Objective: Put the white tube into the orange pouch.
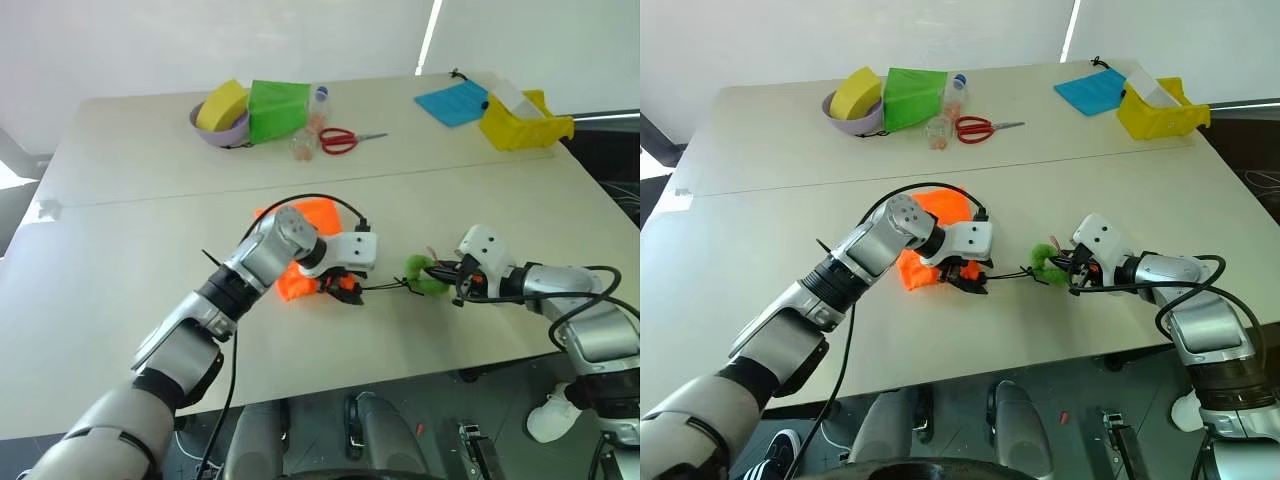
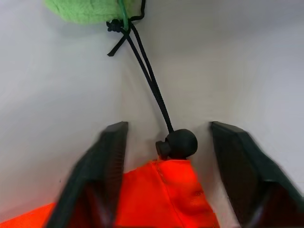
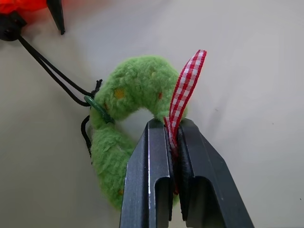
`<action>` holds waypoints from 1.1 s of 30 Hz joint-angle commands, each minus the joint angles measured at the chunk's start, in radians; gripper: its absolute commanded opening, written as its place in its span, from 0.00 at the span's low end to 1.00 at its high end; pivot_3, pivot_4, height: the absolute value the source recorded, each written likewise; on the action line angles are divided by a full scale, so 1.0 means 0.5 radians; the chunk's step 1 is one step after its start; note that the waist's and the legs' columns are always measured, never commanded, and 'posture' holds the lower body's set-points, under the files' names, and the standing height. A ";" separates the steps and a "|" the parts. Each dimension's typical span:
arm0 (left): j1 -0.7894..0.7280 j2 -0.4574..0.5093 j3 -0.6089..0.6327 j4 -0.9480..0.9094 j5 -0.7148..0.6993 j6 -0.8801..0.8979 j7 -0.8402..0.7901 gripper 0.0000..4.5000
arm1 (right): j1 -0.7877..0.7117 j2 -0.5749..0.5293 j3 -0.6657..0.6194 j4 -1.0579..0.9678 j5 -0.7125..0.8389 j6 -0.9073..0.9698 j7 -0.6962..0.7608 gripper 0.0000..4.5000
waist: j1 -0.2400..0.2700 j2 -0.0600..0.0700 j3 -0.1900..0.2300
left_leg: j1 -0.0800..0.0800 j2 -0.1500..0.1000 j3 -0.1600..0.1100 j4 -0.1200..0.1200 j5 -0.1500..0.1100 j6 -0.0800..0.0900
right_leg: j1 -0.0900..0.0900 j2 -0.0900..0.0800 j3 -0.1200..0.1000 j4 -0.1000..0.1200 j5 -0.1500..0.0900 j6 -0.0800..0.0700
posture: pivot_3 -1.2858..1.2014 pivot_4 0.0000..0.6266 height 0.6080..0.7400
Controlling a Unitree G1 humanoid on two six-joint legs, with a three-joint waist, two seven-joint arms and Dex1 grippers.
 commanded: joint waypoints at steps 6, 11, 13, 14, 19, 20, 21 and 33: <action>-0.002 0.007 0.011 -0.050 -0.008 -0.011 0.026 0.38 | -0.028 0.001 -0.021 -0.031 -0.009 -0.029 -0.009 0.00 | 0.000 0.000 0.000 | 0.000 0.000 0.000 0.001 0.000 0.000 | 0.000 0.000 0.000 0.000 0.000 0.001 | 0.52 0.24 1.00; 0.007 0.022 0.015 -0.050 -0.011 -0.028 0.018 0.38 | -0.025 0.009 -0.021 -0.038 -0.012 -0.031 -0.016 0.00 | -0.001 0.000 0.000 | 0.000 0.000 0.000 0.002 0.000 0.000 | 0.000 0.000 0.000 0.001 0.000 0.000 | 0.52 0.24 1.00; 0.012 0.023 0.018 -0.052 -0.012 -0.036 0.021 0.32 | -0.017 0.010 -0.022 -0.044 -0.014 -0.033 -0.019 0.00 | -0.001 0.000 0.000 | 0.000 0.000 0.000 0.002 0.000 0.000 | 0.000 0.000 0.000 0.001 0.000 0.001 | 0.52 0.24 1.00; 0.015 0.022 0.019 -0.053 -0.013 -0.038 0.024 0.25 | -0.014 0.011 -0.022 -0.047 -0.015 -0.034 -0.020 0.00 | -0.001 0.000 0.000 | 0.000 0.000 0.000 0.002 0.000 0.000 | 0.000 0.000 0.000 0.001 0.000 0.001 | 0.52 0.24 1.00; 0.043 0.020 0.027 -0.079 -0.015 -0.076 0.050 0.05 | 0.002 0.011 -0.021 -0.057 -0.019 -0.038 -0.023 0.00 | 0.000 0.000 0.000 | 0.000 0.000 0.000 0.002 0.000 0.000 | 0.001 0.000 0.000 0.002 0.000 0.000 | 0.52 0.24 1.00; 0.045 0.020 0.026 -0.081 -0.014 -0.075 0.052 0.05 | 0.005 0.011 -0.020 -0.059 -0.021 -0.040 -0.023 0.00 | 0.000 0.000 0.000 | 0.000 0.000 0.000 0.003 0.000 0.000 | 0.001 0.000 0.000 0.002 0.000 0.000 | 0.52 0.24 1.00; 0.048 0.022 0.024 -0.085 -0.014 -0.074 0.050 0.05 | 0.006 0.011 -0.020 -0.061 -0.021 -0.040 -0.023 0.00 | 0.000 0.000 0.000 | 0.000 0.000 0.000 0.003 0.000 0.000 | 0.001 0.000 0.000 0.002 0.000 0.001 | 0.52 0.24 1.00; 0.062 0.165 0.022 -0.158 -0.016 -0.133 -0.024 0.05 | -0.060 -0.030 -0.068 0.077 -0.076 -0.105 -0.034 0.00 | -0.002 0.000 0.000 | 0.000 0.001 -0.001 0.005 0.000 0.000 | 0.001 0.001 0.000 0.004 0.000 0.001 | 0.52 0.24 1.00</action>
